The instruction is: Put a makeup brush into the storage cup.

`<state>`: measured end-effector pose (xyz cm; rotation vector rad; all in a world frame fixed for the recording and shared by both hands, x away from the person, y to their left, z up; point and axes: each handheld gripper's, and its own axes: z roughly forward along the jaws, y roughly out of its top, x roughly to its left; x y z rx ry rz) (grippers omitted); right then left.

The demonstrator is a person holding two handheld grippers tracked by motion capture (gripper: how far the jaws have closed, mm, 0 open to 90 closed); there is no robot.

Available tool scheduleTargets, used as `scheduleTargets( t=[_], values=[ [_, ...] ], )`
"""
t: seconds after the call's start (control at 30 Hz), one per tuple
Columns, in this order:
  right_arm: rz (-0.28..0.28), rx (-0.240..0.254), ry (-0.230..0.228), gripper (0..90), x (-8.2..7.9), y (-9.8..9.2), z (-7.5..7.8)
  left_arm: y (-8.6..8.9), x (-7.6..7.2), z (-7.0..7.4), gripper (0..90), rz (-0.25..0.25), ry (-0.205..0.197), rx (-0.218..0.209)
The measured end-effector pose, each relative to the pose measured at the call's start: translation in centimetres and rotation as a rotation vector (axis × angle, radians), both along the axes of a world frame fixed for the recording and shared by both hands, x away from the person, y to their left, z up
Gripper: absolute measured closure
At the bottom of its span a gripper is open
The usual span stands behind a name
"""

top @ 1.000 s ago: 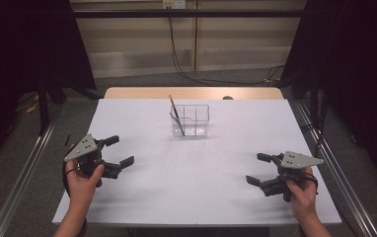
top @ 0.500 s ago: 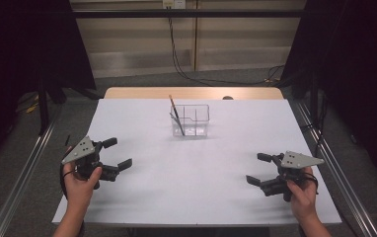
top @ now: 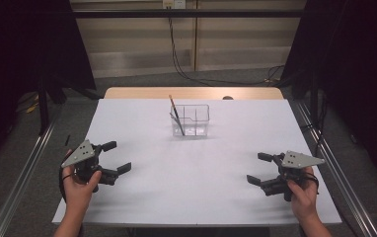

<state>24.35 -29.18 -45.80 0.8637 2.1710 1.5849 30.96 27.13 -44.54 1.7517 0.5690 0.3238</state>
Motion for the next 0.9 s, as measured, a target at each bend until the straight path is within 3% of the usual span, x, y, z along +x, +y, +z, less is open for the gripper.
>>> scheduleTargets(
  t=[0.9],
  values=[
    [0.000, 0.002, -0.002, 7.1, 0.16, -0.05, -0.03, 0.19, -0.82, -0.17, 0.1, -0.006, -0.002, -0.005]
  ],
)
